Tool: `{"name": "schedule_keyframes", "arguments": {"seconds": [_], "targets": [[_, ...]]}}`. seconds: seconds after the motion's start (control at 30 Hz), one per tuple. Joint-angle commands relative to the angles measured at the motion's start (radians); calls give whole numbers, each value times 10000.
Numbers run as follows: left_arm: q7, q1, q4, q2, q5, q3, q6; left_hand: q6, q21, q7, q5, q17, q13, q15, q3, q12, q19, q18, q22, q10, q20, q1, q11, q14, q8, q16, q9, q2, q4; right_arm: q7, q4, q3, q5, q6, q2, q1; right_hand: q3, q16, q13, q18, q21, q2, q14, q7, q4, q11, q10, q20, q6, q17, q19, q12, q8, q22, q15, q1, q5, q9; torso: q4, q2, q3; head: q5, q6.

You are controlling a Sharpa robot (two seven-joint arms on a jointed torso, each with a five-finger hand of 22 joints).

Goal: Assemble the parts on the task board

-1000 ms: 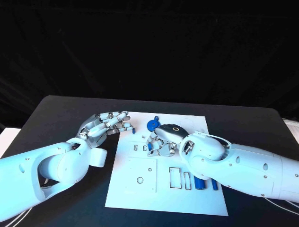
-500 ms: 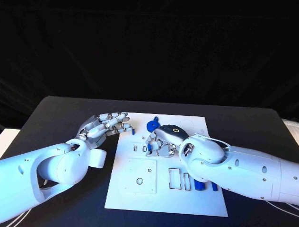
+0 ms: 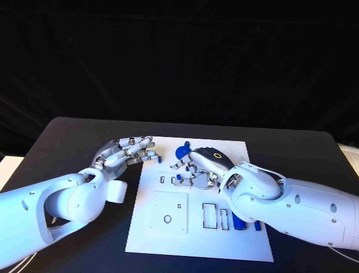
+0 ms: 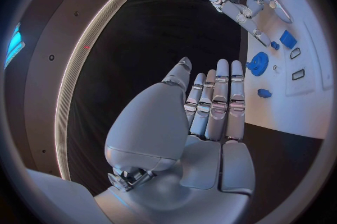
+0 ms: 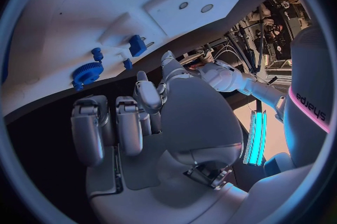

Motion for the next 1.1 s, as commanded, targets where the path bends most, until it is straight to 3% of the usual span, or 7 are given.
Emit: {"name": "schedule_keyframes", "arguments": {"seconds": [0.03,0.23,0.33,0.47,0.57,0.67,1.1], "targets": [[-254,3,-34,23,-325,3,187,153,247,-91,-40,211,11,-175,69,82,409,150,106,257,-172,-92,-114,526,84,264,20,75,-1,1350,363,76,1052,-28,-341,67,-47,-60,-45,-56,-71,-27,1018,-11,85,13,-104,81,-77,2457,835,-71,22,2290,92,108,37,-5,4,-15,9,-8,47],[-1260,4,-143,39,-1494,3,276,810,1898,-688,-57,2118,238,-1076,55,598,2693,138,896,1972,-1051,-520,-864,3272,242,2892,72,-97,267,1897,991,193,2964,535,-1393,548,-142,-144,-176,-25,-143,-7,982,13,182,33,-233,104,-136,2319,760,-249,32,2161,112,294,290,-2,-32,-88,34,-10,52],[-2366,13,-171,41,-2695,6,361,1044,3349,-1053,-58,9485,845,-1394,-123,1395,3826,63,1845,3126,-1465,-859,-1268,3435,300,10574,141,-265,551,1971,1024,214,4272,638,-1950,961,-141,-144,-171,-24,-144,63,982,11,191,32,-227,106,-121,2320,759,-210,49,2160,112,377,373,5,-71,-177,56,-4,34],[-4594,190,-201,88,-4378,15,764,1352,8160,-1240,-89,13405,2272,-1538,-499,3158,4737,-669,7539,3693,-1677,-1681,-1509,3690,679,13870,394,-205,1263,2013,876,225,5704,553,-2576,1440,-161,-142,-163,-25,-144,138,984,8,200,27,-213,105,-101,2327,761,-154,67,2163,108,457,526,10,-110,-309,91,-6,13],[-6463,511,-306,238,-5636,17,1279,1250,9425,-1226,-65,13973,6104,-1593,-954,7109,4393,-780,8834,3112,-1777,-2198,-1732,3752,1411,14275,897,-223,2142,2013,712,228,6332,487,-2916,1655,-179,-148,-161,-24,-146,165,982,7,207,25,-207,103,-95,2317,759,-133,72,2160,107,479,597,11,-119,-413,127,27,-28],[-7992,781,-373,374,-6687,18,1846,1069,10113,-1365,-68,13975,7966,-1585,-1290,8921,4262,-814,9639,2710,-1779,-2572,-1625,3753,2106,14277,1362,-4,2279,1997,592,228,6608,453,-3100,1748,-188,-148,-161,-23,-147,173,982,6,210,25,-205,103,-92,2317,758,-127,74,2158,107,484,623,12,-147,-490,182,72,-68],[-10946,1768,-1566,2123,-10264,-4,3543,-43,12054,-1648,-965,13975,10169,-1802,-2271,11023,4833,-1233,12503,2774,-1826,-2827,-1777,3753,4765,14277,3608,370,2231,1835,205,218,6698,459,-3304,1843,-216,-187,-187,-12,-173,185,966,4,221,22,-217,101,-82,2254,732,-155,80,2111,105,492,690,13,-120,-706,311,151,-191]]}}
